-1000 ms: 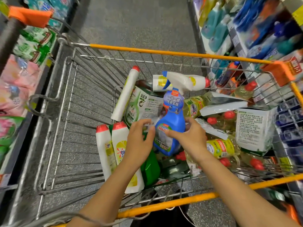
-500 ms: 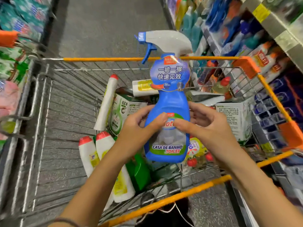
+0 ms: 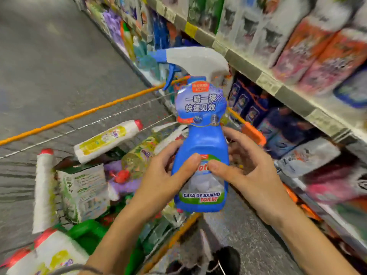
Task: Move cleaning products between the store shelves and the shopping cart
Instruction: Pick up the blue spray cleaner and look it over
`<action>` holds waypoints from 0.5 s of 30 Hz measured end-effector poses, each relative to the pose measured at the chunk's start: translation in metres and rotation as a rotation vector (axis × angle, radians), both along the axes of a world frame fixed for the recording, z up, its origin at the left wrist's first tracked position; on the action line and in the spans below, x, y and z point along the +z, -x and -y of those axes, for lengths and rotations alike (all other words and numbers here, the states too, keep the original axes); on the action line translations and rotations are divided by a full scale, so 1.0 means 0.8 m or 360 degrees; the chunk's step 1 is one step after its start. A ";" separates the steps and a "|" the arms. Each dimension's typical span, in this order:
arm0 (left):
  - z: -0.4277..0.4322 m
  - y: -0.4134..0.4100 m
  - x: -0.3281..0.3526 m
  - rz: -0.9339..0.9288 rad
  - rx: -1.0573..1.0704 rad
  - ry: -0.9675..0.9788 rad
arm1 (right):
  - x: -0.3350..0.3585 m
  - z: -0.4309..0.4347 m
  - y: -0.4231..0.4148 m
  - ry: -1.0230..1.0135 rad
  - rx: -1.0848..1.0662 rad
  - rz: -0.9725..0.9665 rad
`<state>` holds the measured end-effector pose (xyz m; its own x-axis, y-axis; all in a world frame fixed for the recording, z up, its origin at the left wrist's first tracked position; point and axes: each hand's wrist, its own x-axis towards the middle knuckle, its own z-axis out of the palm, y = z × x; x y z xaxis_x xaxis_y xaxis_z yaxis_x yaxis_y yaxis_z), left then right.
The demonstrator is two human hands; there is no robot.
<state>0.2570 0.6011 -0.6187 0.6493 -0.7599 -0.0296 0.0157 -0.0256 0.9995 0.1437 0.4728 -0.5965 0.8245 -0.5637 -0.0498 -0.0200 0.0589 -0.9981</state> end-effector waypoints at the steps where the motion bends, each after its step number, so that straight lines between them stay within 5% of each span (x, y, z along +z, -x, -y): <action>1: 0.021 0.006 0.002 0.0018 -0.0055 0.0006 | 0.002 0.014 0.013 0.0003 -0.0058 0.0022; 15: 0.296 0.089 0.004 0.0342 -0.0809 0.0030 | -0.006 0.207 0.155 0.0098 -0.0664 0.0076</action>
<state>0.1855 0.3644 -0.6155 0.1904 -0.9785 0.0798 -0.1984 0.0412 0.9792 0.0195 0.3069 -0.6016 0.5255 -0.8504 0.0270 0.0390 -0.0077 -0.9992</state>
